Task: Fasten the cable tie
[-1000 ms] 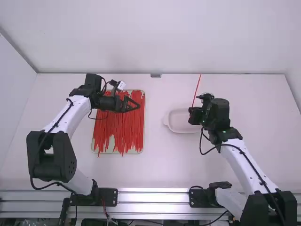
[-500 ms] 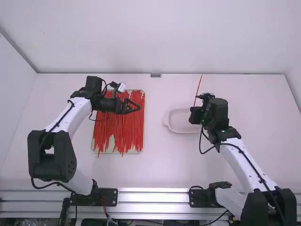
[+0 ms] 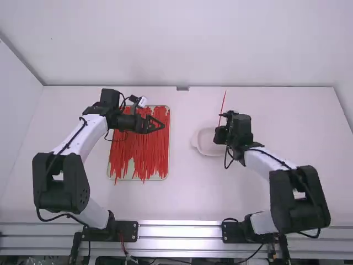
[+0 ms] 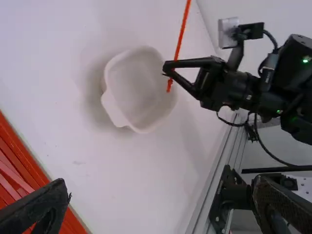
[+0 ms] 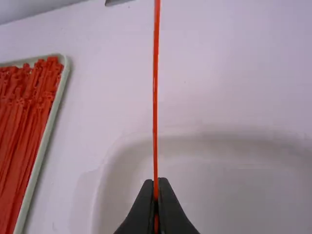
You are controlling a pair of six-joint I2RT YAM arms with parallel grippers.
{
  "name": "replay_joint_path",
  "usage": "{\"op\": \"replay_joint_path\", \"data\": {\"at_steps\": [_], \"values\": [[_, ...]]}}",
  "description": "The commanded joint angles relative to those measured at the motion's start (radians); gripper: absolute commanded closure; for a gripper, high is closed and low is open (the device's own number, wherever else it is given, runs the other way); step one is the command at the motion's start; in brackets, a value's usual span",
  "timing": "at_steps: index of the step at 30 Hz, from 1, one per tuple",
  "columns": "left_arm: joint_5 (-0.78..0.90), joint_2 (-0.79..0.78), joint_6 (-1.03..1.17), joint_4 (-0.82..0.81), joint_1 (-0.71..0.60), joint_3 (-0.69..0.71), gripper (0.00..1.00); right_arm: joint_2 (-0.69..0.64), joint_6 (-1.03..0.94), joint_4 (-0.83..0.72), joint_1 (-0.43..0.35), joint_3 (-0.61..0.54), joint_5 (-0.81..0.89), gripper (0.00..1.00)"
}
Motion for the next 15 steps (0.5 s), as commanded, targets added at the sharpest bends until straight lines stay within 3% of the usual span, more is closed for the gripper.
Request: {"op": "replay_joint_path", "data": {"at_steps": [1,15], "values": [[0.026,0.003,0.004,-0.001,0.000,-0.010,0.01,0.053,0.003,0.015,-0.002,0.024,0.002,1.00],[0.026,0.003,0.004,0.001,-0.004,-0.010,0.01,0.129,0.002,0.031,-0.002,0.024,0.002,1.00]]}}
